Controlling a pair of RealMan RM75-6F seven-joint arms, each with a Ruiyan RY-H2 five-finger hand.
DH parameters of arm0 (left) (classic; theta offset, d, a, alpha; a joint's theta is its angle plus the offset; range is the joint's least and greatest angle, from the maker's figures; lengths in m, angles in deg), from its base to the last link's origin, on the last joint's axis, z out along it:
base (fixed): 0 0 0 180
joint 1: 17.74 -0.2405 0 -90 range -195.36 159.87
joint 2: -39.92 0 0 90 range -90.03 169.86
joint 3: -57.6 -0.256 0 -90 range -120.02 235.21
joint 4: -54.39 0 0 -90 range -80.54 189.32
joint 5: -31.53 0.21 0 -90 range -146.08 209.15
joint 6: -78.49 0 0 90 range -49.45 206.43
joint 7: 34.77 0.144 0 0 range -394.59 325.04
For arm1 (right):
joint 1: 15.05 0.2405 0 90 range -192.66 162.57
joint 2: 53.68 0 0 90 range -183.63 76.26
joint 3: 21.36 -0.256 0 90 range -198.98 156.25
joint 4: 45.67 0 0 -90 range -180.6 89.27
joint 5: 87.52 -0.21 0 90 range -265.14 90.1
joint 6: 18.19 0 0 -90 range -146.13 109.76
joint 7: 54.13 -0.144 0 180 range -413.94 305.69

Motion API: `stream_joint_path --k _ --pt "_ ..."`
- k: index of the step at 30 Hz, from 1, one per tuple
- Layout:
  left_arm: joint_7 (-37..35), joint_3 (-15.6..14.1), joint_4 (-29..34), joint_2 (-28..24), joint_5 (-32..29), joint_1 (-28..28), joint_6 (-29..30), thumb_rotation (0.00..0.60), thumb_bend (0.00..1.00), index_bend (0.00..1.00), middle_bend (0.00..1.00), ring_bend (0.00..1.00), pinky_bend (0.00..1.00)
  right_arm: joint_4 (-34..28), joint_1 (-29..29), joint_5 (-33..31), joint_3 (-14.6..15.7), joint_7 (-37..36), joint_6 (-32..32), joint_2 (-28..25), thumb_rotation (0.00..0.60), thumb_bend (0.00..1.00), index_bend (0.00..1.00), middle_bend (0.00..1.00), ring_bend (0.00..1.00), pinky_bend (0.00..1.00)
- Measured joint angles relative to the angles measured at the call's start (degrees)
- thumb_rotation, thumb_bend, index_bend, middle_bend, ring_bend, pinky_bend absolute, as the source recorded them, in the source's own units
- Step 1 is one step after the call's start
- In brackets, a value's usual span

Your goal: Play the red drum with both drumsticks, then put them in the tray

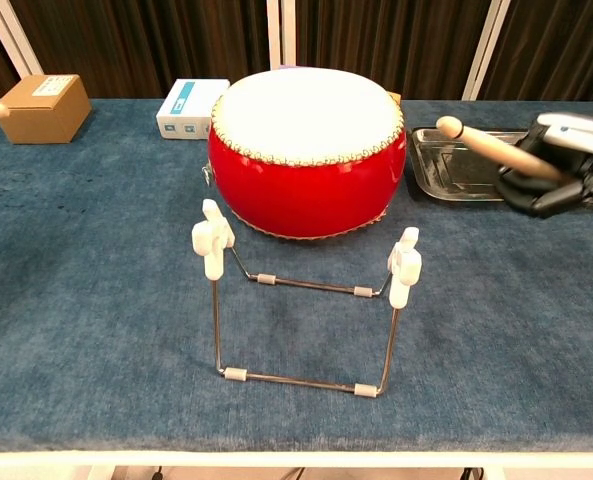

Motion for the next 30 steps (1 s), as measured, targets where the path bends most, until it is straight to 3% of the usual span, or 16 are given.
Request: stream_joint_path --k 5,9,13,21,25,30 --pt "0.7 2.8 -2.6 0.4 -1.3 4.8 -4.1 0.600 0.31 1.00 1.00 1.00 1.00 -9.6 4.0 -6.5 -2.4 13.2 -9.4 -12.2 0.600 0.94 1.00 1.00 1.00 1.00" --pt "0.9 5.4 -6.4 2.6 -2.8 9.2 -7.2 0.600 0.34 1.00 1.00 1.00 1.00 -13.1 8.0 -13.3 -4.2 22.8 -16.2 -16.8 0.600 0.94 1.00 1.00 1.00 1.00" --pt "0.0 7.2 -11.2 6.4 -3.4 12.7 -8.9 0.600 0.36 1.00 1.00 1.00 1.00 -16.0 13.7 -24.1 -6.2 31.4 -22.2 -19.9 0.600 0.98 1.00 1.00 1.00 1.00" --pt "-0.7 8.2 -19.5 13.7 -4.3 18.2 -11.3 0.600 0.38 1.00 1.00 1.00 1.00 -16.9 27.8 -46.0 -5.7 48.2 -26.9 -21.1 0.600 1.00 1.00 1.00 1.00 0.99" --pt "-0.2 8.0 -20.3 14.7 -4.1 20.0 -11.8 0.600 0.38 1.00 1.00 1.00 1.00 -15.7 35.7 -58.7 -3.0 55.9 -26.1 -19.0 0.600 1.00 1.00 1.00 1.00 0.99" --pt "0.3 9.2 -19.4 14.3 -4.5 21.7 -12.1 0.600 0.38 1.00 1.00 1.00 1.00 -12.3 41.9 -67.9 0.7 62.3 -24.3 -14.3 0.600 1.00 1.00 1.00 1.00 0.99"
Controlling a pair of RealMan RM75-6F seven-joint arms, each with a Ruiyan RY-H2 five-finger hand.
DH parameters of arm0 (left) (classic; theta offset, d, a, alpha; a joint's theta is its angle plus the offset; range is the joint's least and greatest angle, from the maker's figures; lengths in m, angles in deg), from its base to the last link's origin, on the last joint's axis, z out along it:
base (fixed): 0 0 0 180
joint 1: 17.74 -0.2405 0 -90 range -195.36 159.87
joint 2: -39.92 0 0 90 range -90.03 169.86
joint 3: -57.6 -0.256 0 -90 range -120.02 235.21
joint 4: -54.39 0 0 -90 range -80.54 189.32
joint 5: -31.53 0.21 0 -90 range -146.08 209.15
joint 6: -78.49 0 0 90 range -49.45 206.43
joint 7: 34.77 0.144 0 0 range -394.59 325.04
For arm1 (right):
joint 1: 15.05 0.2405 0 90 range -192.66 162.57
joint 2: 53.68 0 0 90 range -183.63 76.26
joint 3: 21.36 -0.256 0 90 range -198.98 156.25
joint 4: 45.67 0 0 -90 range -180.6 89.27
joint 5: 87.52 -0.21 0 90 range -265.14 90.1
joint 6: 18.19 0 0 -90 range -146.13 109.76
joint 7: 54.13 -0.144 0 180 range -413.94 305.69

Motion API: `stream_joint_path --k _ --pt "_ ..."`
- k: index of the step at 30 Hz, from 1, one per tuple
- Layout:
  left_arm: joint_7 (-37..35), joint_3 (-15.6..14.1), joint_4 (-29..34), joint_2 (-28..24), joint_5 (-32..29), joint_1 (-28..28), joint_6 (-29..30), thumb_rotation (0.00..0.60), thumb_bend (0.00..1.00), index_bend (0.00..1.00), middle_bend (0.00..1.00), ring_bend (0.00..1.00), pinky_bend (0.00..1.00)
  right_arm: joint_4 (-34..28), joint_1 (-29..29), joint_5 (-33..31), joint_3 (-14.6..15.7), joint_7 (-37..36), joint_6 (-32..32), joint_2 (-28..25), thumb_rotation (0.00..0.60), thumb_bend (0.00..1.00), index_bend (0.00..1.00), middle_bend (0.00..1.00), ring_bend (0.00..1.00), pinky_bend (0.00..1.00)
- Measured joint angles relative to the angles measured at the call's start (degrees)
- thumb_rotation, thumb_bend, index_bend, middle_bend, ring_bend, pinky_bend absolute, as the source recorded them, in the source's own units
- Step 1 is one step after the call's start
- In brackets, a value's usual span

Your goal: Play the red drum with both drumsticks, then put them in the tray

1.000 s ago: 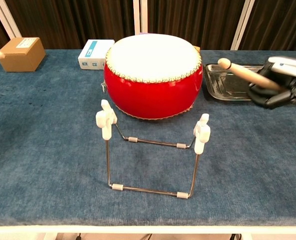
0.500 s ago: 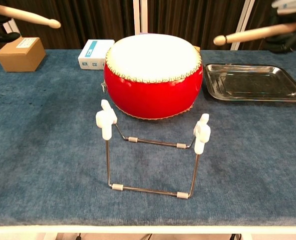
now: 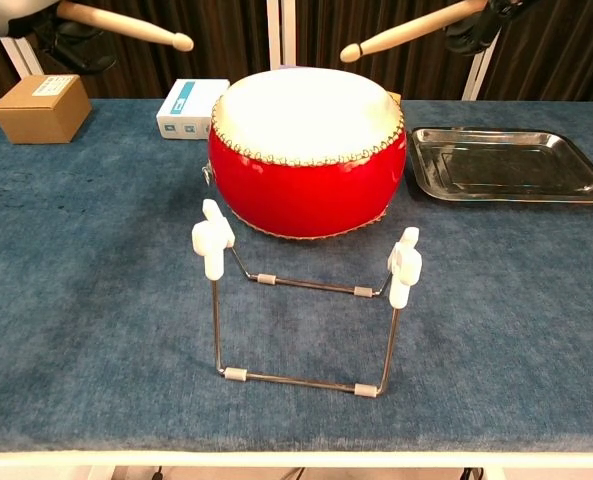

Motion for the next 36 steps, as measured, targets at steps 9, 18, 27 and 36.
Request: stream_joint_path --k 9,18,27,36 --pt "2.1 0.4 -6.5 4.3 -3.0 5.1 -4.8 0.600 0.38 1.00 1.00 1.00 1.00 4.9 4.3 -8.4 4.2 6.0 2.8 6.3 0.600 1.00 1.00 1.00 1.00 0.99" --pt "6.3 -2.4 -17.0 12.1 -6.1 8.8 -9.0 0.600 0.38 1.00 1.00 1.00 1.00 1.2 1.9 -3.1 0.0 1.1 4.8 3.0 0.600 1.00 1.00 1.00 1.00 0.99" --pt "4.6 -0.6 -5.7 5.9 -5.0 6.5 -1.5 0.600 0.38 1.00 1.00 1.00 1.00 5.9 1.7 -4.0 3.4 4.4 2.6 7.6 0.600 1.00 1.00 1.00 1.00 0.98" --pt "5.9 -1.8 -7.7 7.8 -6.5 7.5 -3.8 0.600 0.38 1.00 1.00 1.00 1.00 2.5 2.1 -3.4 0.2 2.7 5.7 5.4 0.600 1.00 1.00 1.00 1.00 0.98"
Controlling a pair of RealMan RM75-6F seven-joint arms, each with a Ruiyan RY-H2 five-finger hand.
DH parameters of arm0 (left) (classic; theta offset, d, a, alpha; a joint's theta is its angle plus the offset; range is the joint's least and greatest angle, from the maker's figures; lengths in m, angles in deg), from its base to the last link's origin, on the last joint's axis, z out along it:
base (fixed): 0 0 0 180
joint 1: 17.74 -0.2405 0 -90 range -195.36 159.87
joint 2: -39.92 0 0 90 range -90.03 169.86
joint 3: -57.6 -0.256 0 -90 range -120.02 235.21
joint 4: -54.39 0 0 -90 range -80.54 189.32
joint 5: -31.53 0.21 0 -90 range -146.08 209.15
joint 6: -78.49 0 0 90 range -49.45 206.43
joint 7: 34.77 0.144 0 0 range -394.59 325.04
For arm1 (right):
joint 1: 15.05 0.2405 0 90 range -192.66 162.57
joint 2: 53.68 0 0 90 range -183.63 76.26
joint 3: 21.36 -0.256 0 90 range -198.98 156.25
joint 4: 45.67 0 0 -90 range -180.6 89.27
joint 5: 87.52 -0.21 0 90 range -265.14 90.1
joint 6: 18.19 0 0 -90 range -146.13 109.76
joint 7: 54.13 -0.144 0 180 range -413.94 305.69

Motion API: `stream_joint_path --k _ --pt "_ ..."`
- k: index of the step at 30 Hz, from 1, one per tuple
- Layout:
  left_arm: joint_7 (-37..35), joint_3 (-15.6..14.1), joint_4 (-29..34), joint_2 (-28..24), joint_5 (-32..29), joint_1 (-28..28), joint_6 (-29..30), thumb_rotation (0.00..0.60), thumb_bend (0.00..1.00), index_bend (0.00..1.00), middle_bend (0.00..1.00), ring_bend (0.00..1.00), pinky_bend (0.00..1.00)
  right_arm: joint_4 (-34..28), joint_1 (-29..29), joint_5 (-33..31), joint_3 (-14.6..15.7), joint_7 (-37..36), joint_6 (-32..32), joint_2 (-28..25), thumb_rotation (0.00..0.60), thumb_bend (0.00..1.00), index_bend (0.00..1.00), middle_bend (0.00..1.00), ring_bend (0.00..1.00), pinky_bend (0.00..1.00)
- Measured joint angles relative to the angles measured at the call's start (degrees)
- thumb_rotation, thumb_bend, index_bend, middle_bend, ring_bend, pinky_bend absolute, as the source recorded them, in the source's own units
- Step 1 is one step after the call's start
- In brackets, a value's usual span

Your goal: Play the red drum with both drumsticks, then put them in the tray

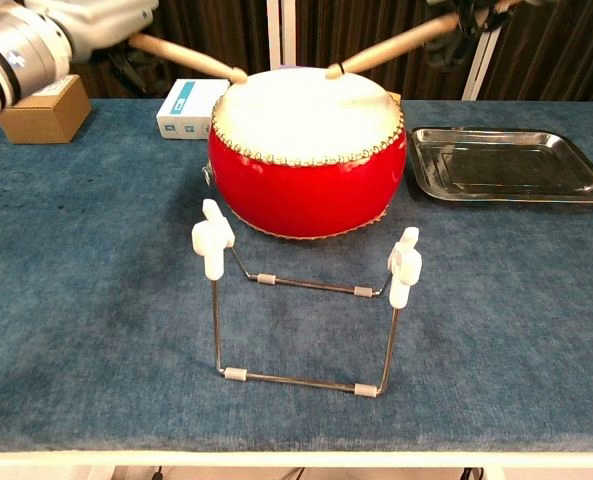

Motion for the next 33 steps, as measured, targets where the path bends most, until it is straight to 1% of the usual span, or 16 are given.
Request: stream_joint_path --k 2,4,5,9,11,13,15,17,19,24,26,29,33 --pt "0.9 -0.8 -2.9 1.8 -0.7 0.7 -1.6 0.600 0.38 1.00 1.00 1.00 1.00 -1.9 -0.8 2.1 -2.0 -2.0 0.9 -2.0 0.600 1.00 1.00 1.00 1.00 0.98" --pt "2.5 -1.5 -5.2 2.9 -1.5 1.3 -3.0 0.600 0.38 1.00 1.00 1.00 1.00 -2.6 -1.7 3.5 -2.8 -3.0 1.3 -2.8 0.600 1.00 1.00 1.00 1.00 0.98" --pt "3.1 -1.6 -5.6 3.0 -1.8 1.4 -3.1 0.600 0.38 1.00 1.00 1.00 1.00 -2.5 -1.9 3.6 -2.8 -3.0 1.1 -2.7 0.600 1.00 1.00 1.00 1.00 0.98" --pt "3.1 -0.9 -3.3 1.7 -1.8 0.8 -0.2 0.600 0.38 1.00 1.00 1.00 1.00 0.0 -1.6 2.2 -0.8 -0.9 -0.3 -0.3 0.600 1.00 1.00 1.00 1.00 0.98" --pt "2.6 -0.2 -0.5 0.0 -1.4 0.1 2.4 0.600 0.38 1.00 1.00 1.00 1.00 2.3 -1.0 0.4 1.1 1.5 -1.3 2.0 0.600 1.00 1.00 1.00 1.00 0.98" --pt "2.2 0.4 2.6 -1.9 -1.0 -0.6 4.5 0.600 0.38 1.00 1.00 1.00 1.00 4.0 -0.3 -1.3 2.5 3.4 -1.7 3.8 0.600 1.00 1.00 1.00 1.00 0.98" --pt "2.0 0.9 4.9 -3.4 -0.8 -1.1 6.0 0.600 0.38 1.00 1.00 1.00 1.00 5.3 0.4 -2.9 3.0 4.7 -1.6 5.2 0.600 1.00 1.00 1.00 1.00 0.98" --pt "2.0 0.9 5.8 -4.0 -0.8 -1.2 6.2 0.600 0.38 1.00 1.00 1.00 1.00 5.1 0.5 -3.1 2.3 4.4 -1.0 5.5 0.600 1.00 1.00 1.00 1.00 0.98" --pt "2.1 0.5 5.0 -3.0 -1.1 -0.9 5.0 0.600 0.38 1.00 1.00 1.00 1.00 3.5 0.2 -1.8 0.6 2.8 -0.1 4.2 0.600 1.00 1.00 1.00 1.00 0.98" --pt "2.7 -1.2 -0.5 1.3 -2.3 0.6 0.5 0.600 0.38 1.00 1.00 1.00 1.00 -1.3 -1.6 2.8 -3.7 -2.1 1.8 -0.4 0.600 1.00 1.00 1.00 1.00 0.98" --pt "3.2 -1.8 -3.1 2.8 -2.9 1.1 -1.1 0.600 0.38 1.00 1.00 1.00 1.00 -1.8 -2.7 4.0 -4.4 -3.3 1.8 -1.0 0.600 1.00 1.00 1.00 1.00 0.98" --pt "3.0 -1.7 -3.7 2.9 -2.9 1.0 -0.3 0.600 0.38 1.00 1.00 1.00 1.00 -0.5 -3.0 3.8 -3.6 -2.8 0.8 0.0 0.600 1.00 1.00 1.00 1.00 0.98" --pt "2.1 -0.5 0.7 -0.2 -1.8 -0.1 4.2 0.600 0.38 1.00 1.00 1.00 1.00 3.2 -2.4 1.5 -0.8 0.1 -0.9 3.0 0.600 1.00 1.00 1.00 1.00 0.98"
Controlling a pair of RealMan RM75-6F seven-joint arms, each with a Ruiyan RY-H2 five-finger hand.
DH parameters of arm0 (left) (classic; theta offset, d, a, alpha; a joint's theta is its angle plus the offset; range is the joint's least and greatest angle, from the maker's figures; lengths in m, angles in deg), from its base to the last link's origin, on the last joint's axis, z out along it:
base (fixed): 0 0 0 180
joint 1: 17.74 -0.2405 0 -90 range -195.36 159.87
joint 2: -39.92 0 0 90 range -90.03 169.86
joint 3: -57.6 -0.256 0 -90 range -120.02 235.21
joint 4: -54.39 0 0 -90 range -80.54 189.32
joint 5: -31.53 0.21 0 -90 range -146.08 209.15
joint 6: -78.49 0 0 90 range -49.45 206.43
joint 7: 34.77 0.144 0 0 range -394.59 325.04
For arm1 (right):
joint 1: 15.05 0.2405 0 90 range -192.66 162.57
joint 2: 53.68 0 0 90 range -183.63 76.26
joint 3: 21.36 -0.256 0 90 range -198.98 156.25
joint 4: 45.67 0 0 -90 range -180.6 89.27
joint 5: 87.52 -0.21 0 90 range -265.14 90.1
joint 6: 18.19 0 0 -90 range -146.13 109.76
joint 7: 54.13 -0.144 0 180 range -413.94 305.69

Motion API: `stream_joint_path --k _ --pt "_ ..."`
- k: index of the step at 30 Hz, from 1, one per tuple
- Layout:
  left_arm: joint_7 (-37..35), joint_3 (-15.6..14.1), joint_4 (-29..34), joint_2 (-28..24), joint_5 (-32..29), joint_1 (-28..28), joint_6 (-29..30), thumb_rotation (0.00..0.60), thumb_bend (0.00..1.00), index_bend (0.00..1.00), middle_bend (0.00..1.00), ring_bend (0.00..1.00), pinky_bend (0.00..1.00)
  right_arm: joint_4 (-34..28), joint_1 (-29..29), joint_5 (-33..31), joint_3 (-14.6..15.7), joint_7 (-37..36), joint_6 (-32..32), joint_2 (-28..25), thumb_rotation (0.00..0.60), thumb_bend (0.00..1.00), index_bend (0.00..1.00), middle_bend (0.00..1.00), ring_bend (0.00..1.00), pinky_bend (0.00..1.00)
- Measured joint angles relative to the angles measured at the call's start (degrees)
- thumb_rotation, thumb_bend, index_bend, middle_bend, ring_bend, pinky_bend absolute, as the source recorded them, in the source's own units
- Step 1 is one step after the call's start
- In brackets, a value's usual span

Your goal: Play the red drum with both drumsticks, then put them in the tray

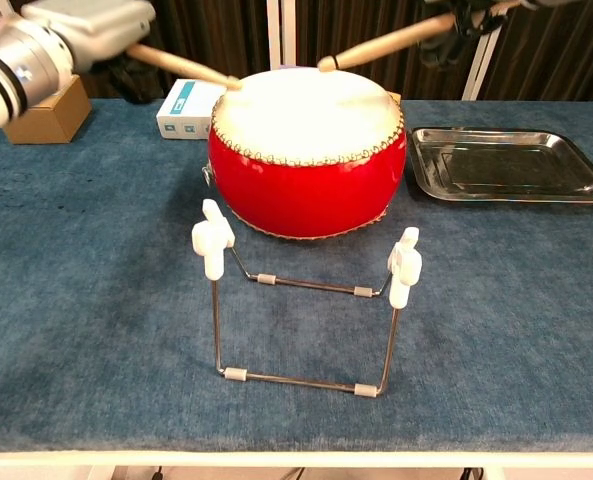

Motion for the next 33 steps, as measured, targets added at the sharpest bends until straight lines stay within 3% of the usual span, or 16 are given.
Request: stream_joint_path --k 4,6,14,17,21,26,33 --pt "-0.6 1.3 4.6 -3.3 0.9 -0.9 3.2 0.600 0.38 1.00 1.00 1.00 1.00 2.8 1.5 -4.3 2.8 4.3 -0.6 2.8 0.600 1.00 1.00 1.00 1.00 0.98" --pt "-0.6 1.3 4.9 -3.6 0.8 -0.8 2.9 0.600 0.38 1.00 1.00 1.00 1.00 2.7 1.6 -4.6 2.5 4.6 -0.2 2.9 0.600 1.00 1.00 1.00 1.00 0.98" --pt "0.6 -1.4 -3.6 2.6 -0.7 1.4 -4.7 0.600 0.38 1.00 1.00 1.00 1.00 -4.1 -1.4 3.8 -4.1 -3.6 3.4 -3.1 0.600 1.00 1.00 1.00 1.00 0.98" --pt "0.9 -1.9 -6.0 3.7 -1.1 1.7 -5.9 0.600 0.38 1.00 1.00 1.00 1.00 -4.0 -2.4 4.9 -4.5 -4.1 3.1 -3.3 0.600 1.00 1.00 1.00 1.00 0.98" --pt "0.0 -1.1 -3.1 1.9 -0.4 0.7 -2.2 0.600 0.38 1.00 1.00 1.00 1.00 -0.7 -2.0 3.7 -2.7 -2.5 1.3 -0.3 0.600 1.00 1.00 1.00 1.00 0.98" --pt "-1.6 0.8 5.8 -4.2 2.1 -2.1 5.9 0.600 0.38 1.00 1.00 1.00 1.00 4.5 -0.6 -0.6 0.5 2.0 -0.5 4.4 0.600 1.00 1.00 1.00 1.00 0.98" --pt "-4.6 2.1 13.3 -11.4 4.1 -7.9 12.6 0.600 0.38 1.00 1.00 1.00 1.00 0.0 -3.9 3.1 -2.0 -3.8 2.1 -0.3 0.600 1.00 1.00 1.00 1.00 0.98"
